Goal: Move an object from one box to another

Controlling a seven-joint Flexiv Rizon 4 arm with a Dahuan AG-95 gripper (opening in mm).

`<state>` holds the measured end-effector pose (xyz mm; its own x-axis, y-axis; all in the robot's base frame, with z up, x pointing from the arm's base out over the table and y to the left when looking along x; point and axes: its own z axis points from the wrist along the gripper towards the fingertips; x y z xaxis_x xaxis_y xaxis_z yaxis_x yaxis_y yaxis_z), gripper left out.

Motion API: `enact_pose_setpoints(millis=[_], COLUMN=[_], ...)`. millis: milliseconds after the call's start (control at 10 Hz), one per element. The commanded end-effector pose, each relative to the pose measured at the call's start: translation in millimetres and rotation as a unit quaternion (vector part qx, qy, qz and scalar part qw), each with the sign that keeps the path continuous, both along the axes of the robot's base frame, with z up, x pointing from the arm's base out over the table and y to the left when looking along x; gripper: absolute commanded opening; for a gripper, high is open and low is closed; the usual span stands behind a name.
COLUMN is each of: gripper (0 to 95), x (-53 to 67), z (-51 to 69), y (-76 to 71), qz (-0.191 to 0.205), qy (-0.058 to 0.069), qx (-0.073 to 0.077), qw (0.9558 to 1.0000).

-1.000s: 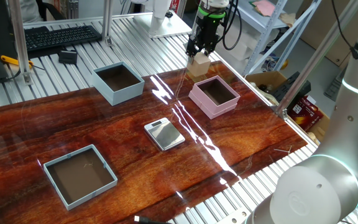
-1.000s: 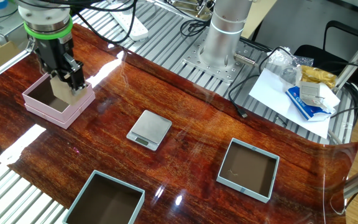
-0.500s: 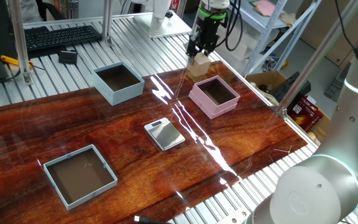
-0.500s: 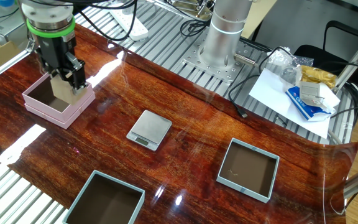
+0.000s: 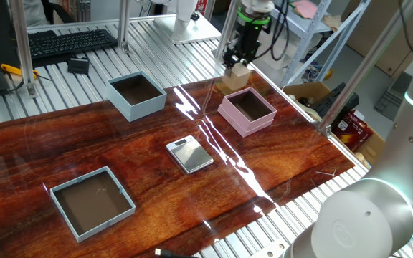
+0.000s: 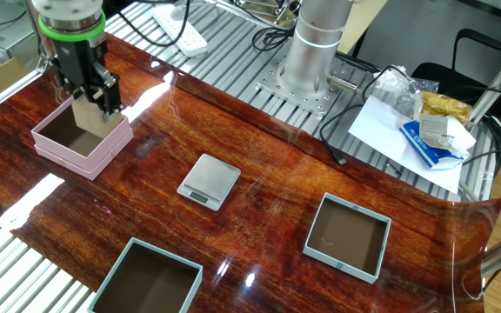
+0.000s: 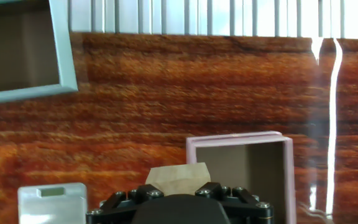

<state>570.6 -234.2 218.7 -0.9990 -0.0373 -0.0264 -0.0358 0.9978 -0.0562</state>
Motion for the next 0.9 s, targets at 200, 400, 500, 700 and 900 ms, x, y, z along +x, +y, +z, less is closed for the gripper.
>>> enact_pose_setpoints(millis=[200,400,500,700,900], gripper=[0.0,0.0,0.0,0.0,0.0], x=[-16.0,-25.6,-28.3,-33.0,-39.9], z=[7.6,9.7,9.3,7.4,2.3], y=[-25.5,-50.3,-60.9,-78.5,-99.7], qz=[0.014,0.033,0.041,0.05,0.06], qy=[-0.009,-0.015,-0.018,-0.019,-0.021], qx=[0.0,0.002,0.002,0.001,0.004], qw=[0.9999,0.9993,0.999,0.9986,0.9979])
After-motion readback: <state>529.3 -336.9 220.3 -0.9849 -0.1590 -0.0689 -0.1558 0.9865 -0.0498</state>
